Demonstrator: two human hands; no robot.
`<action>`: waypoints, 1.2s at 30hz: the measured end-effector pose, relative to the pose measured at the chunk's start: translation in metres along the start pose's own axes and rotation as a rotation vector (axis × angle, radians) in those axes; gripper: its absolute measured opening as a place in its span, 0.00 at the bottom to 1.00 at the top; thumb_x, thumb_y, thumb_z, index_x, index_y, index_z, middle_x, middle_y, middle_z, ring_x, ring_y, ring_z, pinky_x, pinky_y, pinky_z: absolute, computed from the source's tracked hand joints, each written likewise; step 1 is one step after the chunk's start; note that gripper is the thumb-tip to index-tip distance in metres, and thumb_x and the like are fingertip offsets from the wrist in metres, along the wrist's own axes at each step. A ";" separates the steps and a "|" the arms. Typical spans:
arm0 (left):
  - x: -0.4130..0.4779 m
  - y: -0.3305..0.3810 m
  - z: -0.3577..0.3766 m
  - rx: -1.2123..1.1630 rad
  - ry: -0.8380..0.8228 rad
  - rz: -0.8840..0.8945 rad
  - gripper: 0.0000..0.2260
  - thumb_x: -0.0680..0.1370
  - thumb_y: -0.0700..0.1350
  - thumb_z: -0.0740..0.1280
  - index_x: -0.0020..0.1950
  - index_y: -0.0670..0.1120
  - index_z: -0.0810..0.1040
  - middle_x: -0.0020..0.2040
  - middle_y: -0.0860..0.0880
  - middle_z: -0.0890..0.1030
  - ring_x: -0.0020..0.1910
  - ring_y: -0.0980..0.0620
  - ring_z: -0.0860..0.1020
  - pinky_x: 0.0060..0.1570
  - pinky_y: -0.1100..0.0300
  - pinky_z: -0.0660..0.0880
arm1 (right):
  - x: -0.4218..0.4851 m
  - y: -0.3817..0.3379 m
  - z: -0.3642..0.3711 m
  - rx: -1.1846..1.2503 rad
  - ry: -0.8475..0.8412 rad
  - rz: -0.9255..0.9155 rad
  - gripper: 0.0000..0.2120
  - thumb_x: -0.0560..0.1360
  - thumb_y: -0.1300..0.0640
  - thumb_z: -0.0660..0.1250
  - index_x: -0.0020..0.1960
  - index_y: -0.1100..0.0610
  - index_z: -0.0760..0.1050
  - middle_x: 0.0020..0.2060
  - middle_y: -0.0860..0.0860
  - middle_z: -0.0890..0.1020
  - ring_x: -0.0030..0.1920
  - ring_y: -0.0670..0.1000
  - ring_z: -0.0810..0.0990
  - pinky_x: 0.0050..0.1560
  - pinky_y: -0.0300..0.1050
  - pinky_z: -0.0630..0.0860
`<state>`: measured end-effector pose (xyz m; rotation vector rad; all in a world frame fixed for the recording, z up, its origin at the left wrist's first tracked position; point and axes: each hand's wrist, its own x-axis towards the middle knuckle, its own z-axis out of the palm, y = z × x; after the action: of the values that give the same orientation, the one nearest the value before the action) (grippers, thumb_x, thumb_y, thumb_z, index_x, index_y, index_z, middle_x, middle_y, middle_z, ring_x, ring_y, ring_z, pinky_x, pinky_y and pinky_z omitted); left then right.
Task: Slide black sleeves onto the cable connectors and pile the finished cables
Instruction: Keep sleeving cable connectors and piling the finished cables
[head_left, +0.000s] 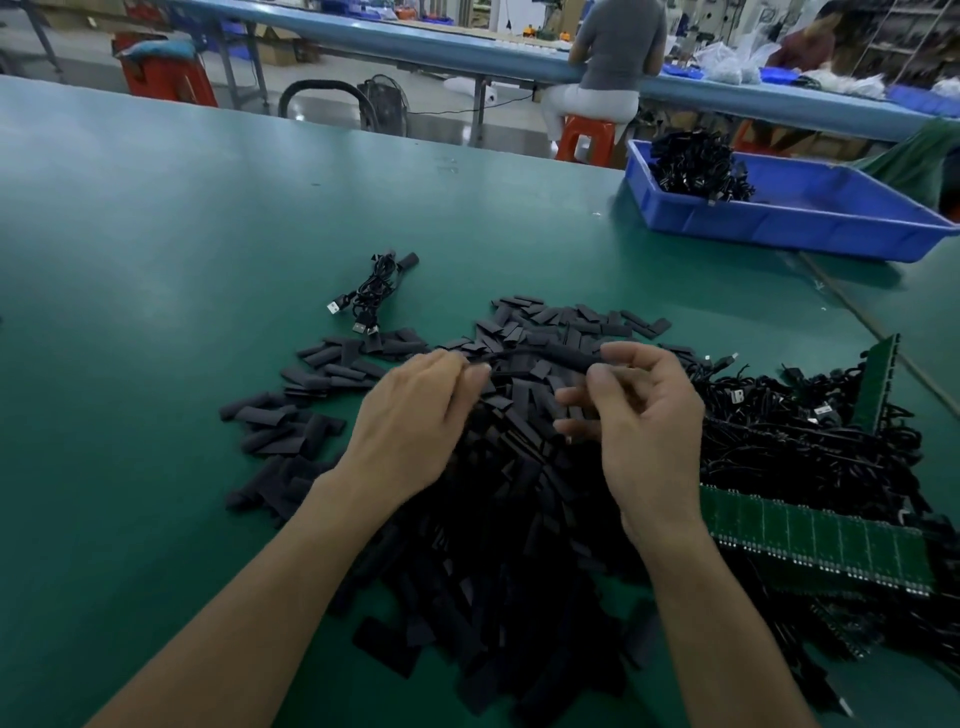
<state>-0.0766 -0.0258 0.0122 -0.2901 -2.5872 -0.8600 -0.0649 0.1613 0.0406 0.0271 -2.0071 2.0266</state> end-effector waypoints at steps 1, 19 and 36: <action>0.008 0.000 -0.002 -0.011 0.039 -0.050 0.26 0.82 0.62 0.46 0.43 0.45 0.73 0.37 0.50 0.77 0.36 0.47 0.76 0.37 0.50 0.72 | 0.003 -0.003 -0.003 -0.136 0.001 -0.017 0.07 0.81 0.62 0.66 0.56 0.52 0.75 0.44 0.51 0.84 0.40 0.48 0.85 0.39 0.42 0.82; 0.145 -0.063 -0.007 0.157 -0.243 -0.721 0.27 0.79 0.37 0.61 0.77 0.37 0.57 0.74 0.35 0.59 0.72 0.34 0.62 0.72 0.42 0.63 | 0.014 -0.051 -0.059 -1.272 -0.232 0.119 0.17 0.78 0.63 0.65 0.65 0.52 0.75 0.59 0.54 0.74 0.51 0.51 0.75 0.56 0.46 0.74; 0.059 0.086 0.064 -0.797 -0.264 0.051 0.04 0.79 0.40 0.71 0.53 0.44 0.80 0.41 0.54 0.80 0.35 0.64 0.74 0.40 0.71 0.71 | 0.045 -0.046 -0.079 -0.900 -0.158 -0.247 0.11 0.70 0.59 0.79 0.42 0.47 0.78 0.36 0.41 0.82 0.38 0.37 0.81 0.38 0.27 0.71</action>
<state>-0.1226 0.0850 0.0359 -0.7203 -2.3066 -1.9115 -0.0833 0.2467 0.0930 0.2346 -2.6644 0.8733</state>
